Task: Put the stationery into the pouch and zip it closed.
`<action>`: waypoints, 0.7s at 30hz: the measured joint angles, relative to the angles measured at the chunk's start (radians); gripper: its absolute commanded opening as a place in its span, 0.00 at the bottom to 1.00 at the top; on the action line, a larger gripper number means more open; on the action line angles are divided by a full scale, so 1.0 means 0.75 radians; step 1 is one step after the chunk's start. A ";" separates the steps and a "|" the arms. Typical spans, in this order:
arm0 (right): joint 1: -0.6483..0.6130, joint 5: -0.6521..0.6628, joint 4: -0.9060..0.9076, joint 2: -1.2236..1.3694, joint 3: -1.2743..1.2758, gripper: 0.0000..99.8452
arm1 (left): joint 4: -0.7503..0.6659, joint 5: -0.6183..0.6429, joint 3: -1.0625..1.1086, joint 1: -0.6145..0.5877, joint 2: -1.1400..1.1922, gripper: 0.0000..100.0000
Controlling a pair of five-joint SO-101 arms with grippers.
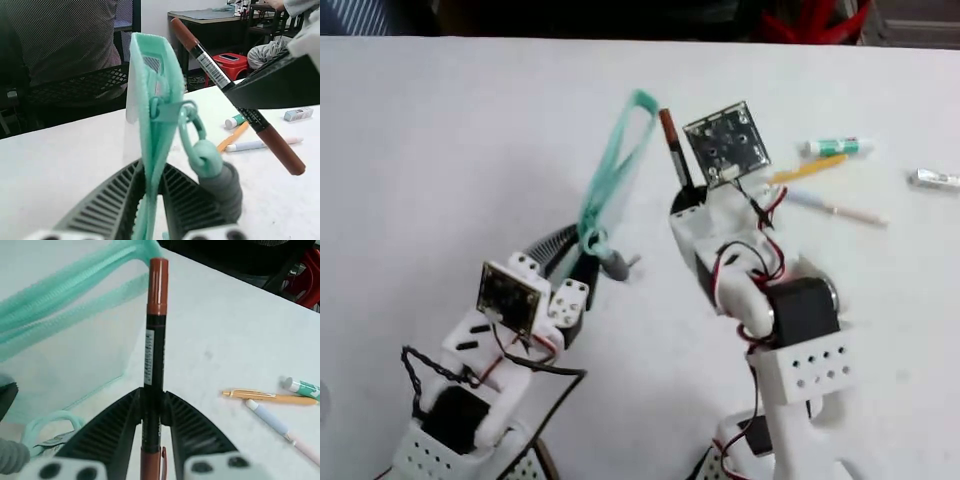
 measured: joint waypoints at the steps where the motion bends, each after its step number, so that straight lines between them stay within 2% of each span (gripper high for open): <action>1: 0.000 0.000 0.002 -0.012 0.000 0.02 | 0.000 0.000 0.000 0.000 0.000 0.03; 9: -0.012 0.000 -0.006 -0.378 0.106 0.02 | 0.000 0.000 0.000 0.004 0.000 0.03; 13: -0.014 0.000 -0.096 -0.546 0.254 0.02 | 0.000 0.000 0.000 0.004 0.000 0.03; 21: -0.012 0.000 -0.123 -0.622 0.286 0.02 | 0.000 0.000 0.000 0.004 0.000 0.03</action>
